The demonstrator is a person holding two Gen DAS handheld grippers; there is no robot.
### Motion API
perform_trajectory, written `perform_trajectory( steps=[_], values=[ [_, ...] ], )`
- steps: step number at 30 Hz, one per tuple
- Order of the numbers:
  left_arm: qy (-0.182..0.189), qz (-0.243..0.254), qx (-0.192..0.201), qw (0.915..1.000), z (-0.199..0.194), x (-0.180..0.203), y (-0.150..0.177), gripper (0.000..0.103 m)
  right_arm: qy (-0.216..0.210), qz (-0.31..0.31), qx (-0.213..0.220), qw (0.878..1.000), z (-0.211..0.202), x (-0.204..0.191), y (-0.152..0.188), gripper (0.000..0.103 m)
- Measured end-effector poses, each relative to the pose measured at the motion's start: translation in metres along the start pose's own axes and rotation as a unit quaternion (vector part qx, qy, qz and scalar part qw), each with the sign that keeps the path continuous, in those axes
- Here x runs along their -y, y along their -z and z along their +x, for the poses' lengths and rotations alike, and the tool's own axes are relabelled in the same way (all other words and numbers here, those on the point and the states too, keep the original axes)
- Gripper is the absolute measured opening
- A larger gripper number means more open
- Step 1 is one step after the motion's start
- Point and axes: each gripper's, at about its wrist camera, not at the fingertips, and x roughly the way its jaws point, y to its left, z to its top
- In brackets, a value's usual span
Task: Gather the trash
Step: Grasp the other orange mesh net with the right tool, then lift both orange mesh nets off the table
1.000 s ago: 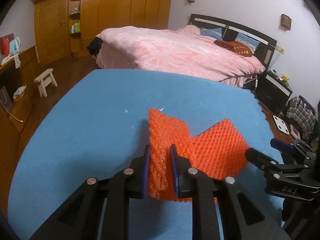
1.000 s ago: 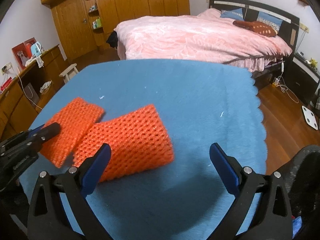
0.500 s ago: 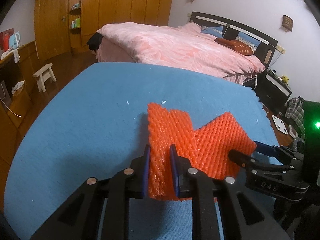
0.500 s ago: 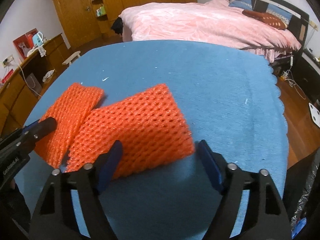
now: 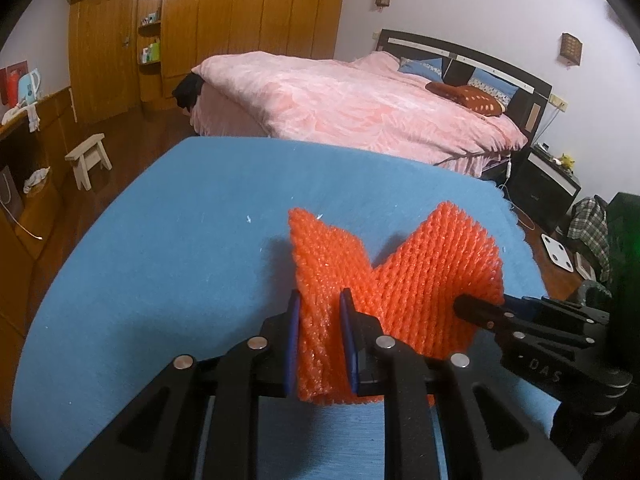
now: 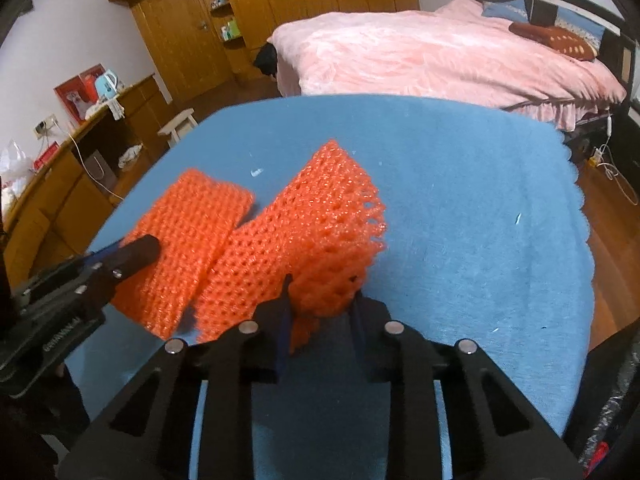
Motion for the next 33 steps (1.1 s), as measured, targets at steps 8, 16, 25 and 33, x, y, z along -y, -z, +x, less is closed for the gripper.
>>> perform_trajectory(
  steps=[8, 16, 25, 33],
  values=[
    [0.011, 0.01, 0.017, 0.9997, -0.018, 0.019, -0.012, 0.019, 0.016, -0.003, 0.029, 0.999, -0.037, 0.002, -0.012, 0.024],
    [0.026, 0.019, 0.031, 0.999, -0.033, 0.037, -0.022, 0.019, 0.025, -0.008, 0.052, 0.998, -0.069, 0.009, -0.014, 0.024],
    [0.034, 0.027, 0.036, 0.9984, -0.043, 0.048, -0.022, 0.014, 0.03, -0.008, 0.068, 0.997, -0.09, 0.014, -0.013, 0.024],
    [0.025, 0.025, 0.007, 0.9993, -0.038, 0.039, -0.001, 0.014, 0.028, -0.001, 0.045, 0.999, -0.085, 0.016, 0.004, 0.024]
  ],
)
